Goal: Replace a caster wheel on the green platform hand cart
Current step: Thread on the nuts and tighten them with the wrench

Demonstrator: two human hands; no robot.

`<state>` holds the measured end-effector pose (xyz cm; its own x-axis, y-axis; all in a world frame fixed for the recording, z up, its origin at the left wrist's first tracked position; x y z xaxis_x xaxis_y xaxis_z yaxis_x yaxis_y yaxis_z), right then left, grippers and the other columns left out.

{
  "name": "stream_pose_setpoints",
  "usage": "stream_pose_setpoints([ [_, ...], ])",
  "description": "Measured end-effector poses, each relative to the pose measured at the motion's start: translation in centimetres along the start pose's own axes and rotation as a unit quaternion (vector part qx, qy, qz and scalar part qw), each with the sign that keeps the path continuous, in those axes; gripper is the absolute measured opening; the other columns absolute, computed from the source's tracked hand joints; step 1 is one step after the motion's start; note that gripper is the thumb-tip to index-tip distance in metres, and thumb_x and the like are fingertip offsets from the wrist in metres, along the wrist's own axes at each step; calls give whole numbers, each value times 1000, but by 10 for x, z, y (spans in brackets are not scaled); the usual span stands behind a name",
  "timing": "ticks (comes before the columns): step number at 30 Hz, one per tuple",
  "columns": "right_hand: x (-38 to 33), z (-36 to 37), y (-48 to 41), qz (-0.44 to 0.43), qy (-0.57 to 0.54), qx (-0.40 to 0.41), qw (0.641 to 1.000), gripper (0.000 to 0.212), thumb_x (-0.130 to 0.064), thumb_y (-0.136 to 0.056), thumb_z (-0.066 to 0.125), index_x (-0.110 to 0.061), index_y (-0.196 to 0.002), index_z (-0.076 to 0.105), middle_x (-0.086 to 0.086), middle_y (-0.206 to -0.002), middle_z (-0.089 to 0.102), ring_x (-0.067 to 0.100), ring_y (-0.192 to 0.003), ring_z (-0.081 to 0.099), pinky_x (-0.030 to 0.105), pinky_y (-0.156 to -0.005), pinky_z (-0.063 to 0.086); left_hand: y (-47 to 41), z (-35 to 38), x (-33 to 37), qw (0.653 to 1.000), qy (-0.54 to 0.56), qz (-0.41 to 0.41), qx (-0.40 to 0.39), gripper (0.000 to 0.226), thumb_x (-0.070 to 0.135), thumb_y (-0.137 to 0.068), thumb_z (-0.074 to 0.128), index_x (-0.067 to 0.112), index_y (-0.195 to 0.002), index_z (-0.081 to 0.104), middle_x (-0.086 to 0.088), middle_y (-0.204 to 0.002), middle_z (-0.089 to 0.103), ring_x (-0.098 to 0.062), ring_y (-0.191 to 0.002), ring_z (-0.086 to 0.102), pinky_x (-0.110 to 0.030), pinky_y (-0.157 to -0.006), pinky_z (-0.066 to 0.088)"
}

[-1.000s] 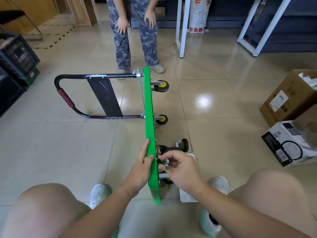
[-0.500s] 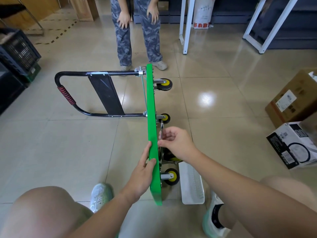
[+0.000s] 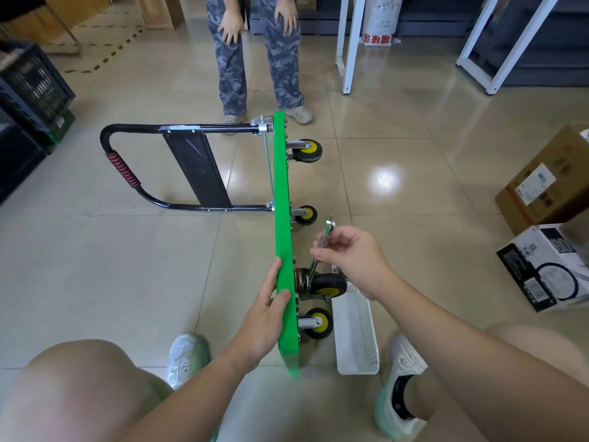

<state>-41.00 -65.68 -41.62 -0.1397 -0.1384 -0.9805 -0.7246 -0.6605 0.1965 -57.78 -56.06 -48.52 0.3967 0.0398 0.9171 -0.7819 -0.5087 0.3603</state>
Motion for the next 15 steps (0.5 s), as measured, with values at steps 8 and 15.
stream_pose_setpoints([
  [8, 14, 12, 65, -63, 18, -2, 998, 27, 20, -69, 78, -1, -86, 72, -1, -81, 75, 7, -76, 71, 19, -74, 57, 1, 1, 3, 1000, 3, 11, 14, 59, 31, -110, 40, 80, -137, 24, 32, -138, 51, -1, -119, 57, -42, -114, 43],
  [15, 34, 25, 77, -135, 54, 11, 989, 35, 19, -71, 78, -14, -84, 75, -6, -85, 75, 9, -79, 73, 19, -76, 57, 3, 1, 5, 1000, 20, 8, 13, 59, 30, -109, 40, 82, -133, 28, 31, -137, 53, -5, -121, 60, -42, -113, 44],
])
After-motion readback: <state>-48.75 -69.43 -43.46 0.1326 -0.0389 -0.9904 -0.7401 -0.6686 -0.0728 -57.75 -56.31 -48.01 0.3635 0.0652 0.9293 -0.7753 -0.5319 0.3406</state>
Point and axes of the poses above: each hand's wrist, its own y-axis away from the middle knuckle, its own z-axis out of the palm, x = y × z, the point moved 4 cm from there along -y, towards the middle knuckle
